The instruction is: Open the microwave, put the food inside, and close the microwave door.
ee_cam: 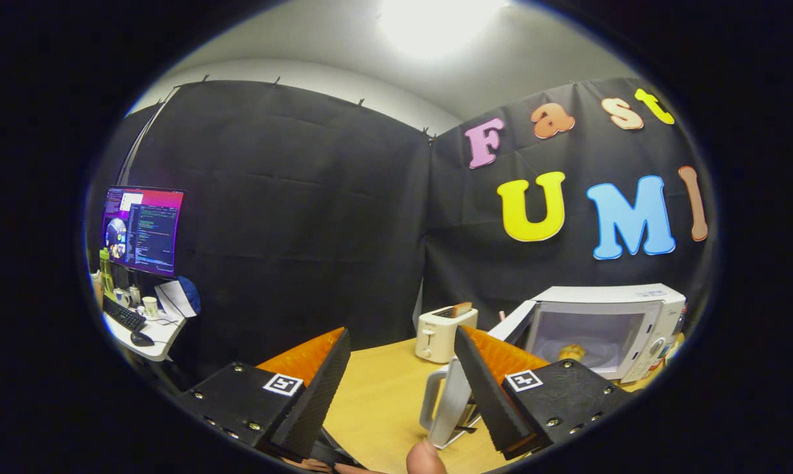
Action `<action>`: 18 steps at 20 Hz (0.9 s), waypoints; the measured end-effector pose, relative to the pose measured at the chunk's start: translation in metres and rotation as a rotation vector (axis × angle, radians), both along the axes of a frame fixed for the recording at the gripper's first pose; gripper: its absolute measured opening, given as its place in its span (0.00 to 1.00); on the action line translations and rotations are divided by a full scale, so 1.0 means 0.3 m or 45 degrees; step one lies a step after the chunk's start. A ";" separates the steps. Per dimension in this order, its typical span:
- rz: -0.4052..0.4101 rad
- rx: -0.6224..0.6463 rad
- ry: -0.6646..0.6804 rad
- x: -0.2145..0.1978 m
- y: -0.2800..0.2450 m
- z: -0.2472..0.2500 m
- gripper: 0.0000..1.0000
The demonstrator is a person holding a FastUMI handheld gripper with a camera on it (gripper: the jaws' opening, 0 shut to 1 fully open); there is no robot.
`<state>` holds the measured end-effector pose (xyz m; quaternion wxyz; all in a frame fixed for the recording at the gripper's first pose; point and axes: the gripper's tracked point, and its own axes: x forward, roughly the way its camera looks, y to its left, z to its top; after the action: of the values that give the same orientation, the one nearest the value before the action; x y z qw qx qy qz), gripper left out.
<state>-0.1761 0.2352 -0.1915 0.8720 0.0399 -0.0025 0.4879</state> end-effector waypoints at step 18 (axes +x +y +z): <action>-0.191 -0.142 0.189 0.220 0.167 -0.393 0.02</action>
<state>-0.1102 0.2852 -0.3093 0.9046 0.0272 0.0862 0.4165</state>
